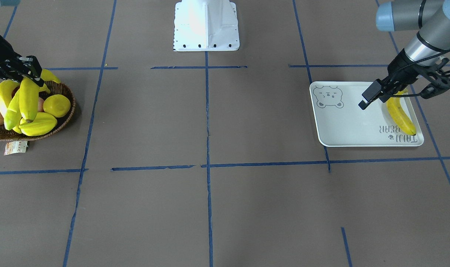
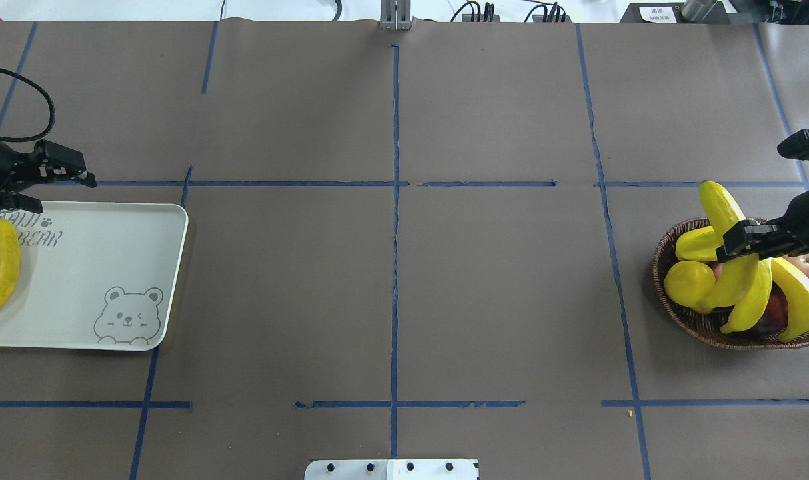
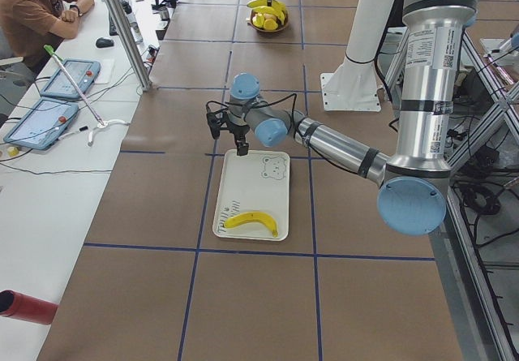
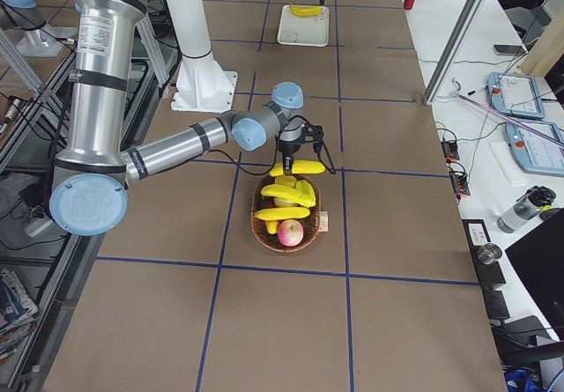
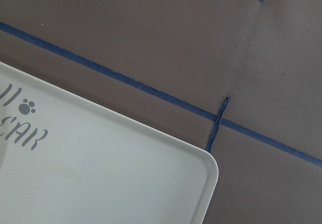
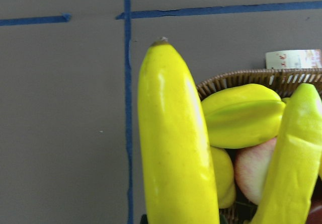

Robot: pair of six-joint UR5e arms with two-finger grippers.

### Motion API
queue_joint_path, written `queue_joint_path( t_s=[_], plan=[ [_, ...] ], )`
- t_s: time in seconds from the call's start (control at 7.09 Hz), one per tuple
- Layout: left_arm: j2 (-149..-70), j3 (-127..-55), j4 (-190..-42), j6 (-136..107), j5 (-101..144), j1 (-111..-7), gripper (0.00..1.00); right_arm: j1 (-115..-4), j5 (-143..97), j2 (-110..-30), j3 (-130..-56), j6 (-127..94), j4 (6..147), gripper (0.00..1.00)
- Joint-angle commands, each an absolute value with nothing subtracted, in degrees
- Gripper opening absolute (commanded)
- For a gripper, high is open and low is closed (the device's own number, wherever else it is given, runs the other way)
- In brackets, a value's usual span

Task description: Transfer all bananas from basket to plate

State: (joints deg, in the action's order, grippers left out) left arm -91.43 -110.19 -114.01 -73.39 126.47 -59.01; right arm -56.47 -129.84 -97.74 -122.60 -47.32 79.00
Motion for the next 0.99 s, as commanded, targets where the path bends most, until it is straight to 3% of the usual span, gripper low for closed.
queue_joint_path(
  t_s=[0.0,0.56,0.85],
  plan=[
    [-93.59,-110.3,-114.08,-73.48,126.65,-57.58,1.0,-53.2,-130.87,-87.26,-123.93,-47.9,84.95,0.01],
    [-108.58,-110.13,-115.66,-86.7,126.39,-50.37,1.0,-41.78,-127.81,-68.51,-123.49,-59.55,89.21,0.02],
    [-111.88,-109.69,-126.13,-94.09,126.21,-46.18,1.0,-35.89,-121.85,-63.57,-123.14,-66.66,88.86,0.02]
  ],
)
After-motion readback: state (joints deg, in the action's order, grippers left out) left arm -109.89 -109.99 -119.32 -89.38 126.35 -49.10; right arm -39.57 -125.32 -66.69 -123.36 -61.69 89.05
